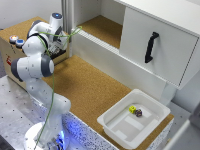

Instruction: Go open the drawer

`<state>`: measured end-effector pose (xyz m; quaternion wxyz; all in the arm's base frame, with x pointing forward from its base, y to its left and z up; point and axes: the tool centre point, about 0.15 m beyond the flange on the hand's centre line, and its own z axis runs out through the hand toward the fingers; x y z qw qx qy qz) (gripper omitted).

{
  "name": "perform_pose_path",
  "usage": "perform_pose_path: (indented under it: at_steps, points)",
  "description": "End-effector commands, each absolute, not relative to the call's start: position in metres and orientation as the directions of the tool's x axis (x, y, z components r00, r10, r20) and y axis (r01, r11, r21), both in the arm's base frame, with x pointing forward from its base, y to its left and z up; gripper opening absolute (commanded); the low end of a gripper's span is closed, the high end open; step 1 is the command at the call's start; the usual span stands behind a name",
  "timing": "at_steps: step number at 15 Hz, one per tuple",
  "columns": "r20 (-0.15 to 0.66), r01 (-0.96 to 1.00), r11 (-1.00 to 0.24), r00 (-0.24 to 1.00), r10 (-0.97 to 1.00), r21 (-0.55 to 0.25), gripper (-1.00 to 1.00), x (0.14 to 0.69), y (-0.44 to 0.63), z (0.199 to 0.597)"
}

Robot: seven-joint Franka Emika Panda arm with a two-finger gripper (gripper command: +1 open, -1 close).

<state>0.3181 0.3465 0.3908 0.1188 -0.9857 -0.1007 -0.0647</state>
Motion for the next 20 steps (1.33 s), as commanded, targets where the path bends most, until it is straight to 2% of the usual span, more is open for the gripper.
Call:
perform_pose_path:
  at_steps: [1, 5, 8, 13, 14, 16, 20]
  points:
    - [0.117, 0.166, -0.983, 0.981, 0.155, -0.082, 1.00, 0.327, 0.344, 0.374]
    - [0.056, 0.117, -0.992, 0.992, 0.114, -0.057, 1.00, 0.342, 0.345, 0.336]
    - [0.025, 0.068, -0.994, 0.998, 0.066, -0.082, 1.00, 0.352, 0.350, 0.312]
    - [0.031, 0.048, -0.993, 0.999, 0.045, -0.107, 1.00, 0.359, 0.356, 0.302]
    - [0.033, 0.041, -0.992, 0.999, 0.037, -0.116, -1.00, 0.359, 0.356, 0.299]
    - [0.018, 0.025, -0.988, 1.000, 0.022, -0.155, -1.00, 0.358, 0.356, 0.293]
    - [0.026, 0.011, -0.985, 1.000, 0.007, -0.170, -1.00, 0.356, 0.351, 0.292]
